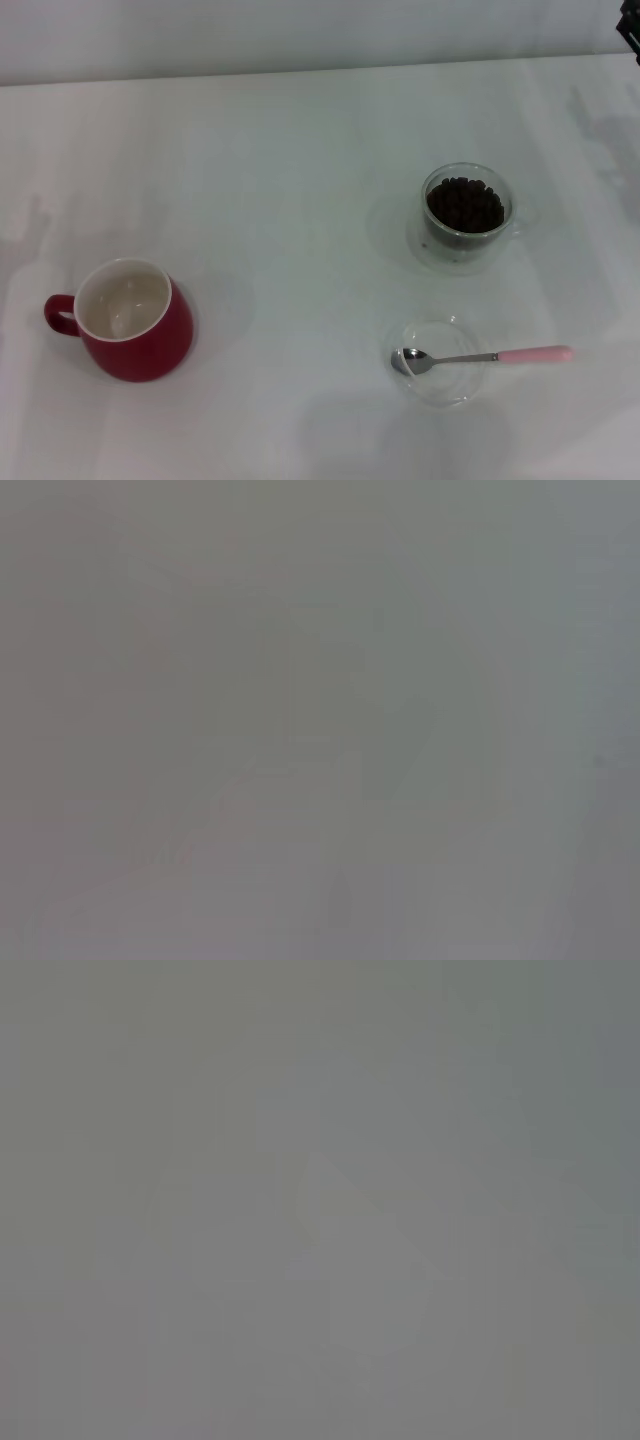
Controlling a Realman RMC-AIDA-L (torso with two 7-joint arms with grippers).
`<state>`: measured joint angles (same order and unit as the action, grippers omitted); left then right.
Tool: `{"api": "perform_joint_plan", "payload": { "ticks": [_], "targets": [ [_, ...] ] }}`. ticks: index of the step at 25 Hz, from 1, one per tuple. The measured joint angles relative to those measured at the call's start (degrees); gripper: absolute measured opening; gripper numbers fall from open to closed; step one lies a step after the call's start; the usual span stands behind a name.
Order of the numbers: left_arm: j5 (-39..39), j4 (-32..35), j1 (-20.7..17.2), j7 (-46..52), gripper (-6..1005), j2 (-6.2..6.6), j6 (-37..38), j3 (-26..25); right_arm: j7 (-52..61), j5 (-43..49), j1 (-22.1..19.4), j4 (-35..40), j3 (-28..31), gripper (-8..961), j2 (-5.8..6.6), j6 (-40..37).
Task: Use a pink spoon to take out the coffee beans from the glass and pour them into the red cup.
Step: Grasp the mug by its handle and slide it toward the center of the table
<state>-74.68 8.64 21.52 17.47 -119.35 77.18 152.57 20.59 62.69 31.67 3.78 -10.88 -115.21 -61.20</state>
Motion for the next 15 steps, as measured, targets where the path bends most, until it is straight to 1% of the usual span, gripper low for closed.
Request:
{"api": "perform_joint_plan", "payload": {
  "ticks": [3,8,15],
  "targets": [
    [0.2,0.0,-0.2,0.5,872,0.13,0.4,0.1,0.0,-1.2,0.8,0.3,0.0,873,0.00,0.5],
    [-0.4,-0.5,-1.7,3.1,872,0.22,0.9,0.1,0.0,-1.4,2.5,0.5,0.0,874,-0.04,2.0],
    [0.9,-0.6,-6.0,3.2,873,0.25,2.6,0.6,0.1,-2.9,3.6,0.5,0.0,873,-0.08,3.8]
  ]
}}
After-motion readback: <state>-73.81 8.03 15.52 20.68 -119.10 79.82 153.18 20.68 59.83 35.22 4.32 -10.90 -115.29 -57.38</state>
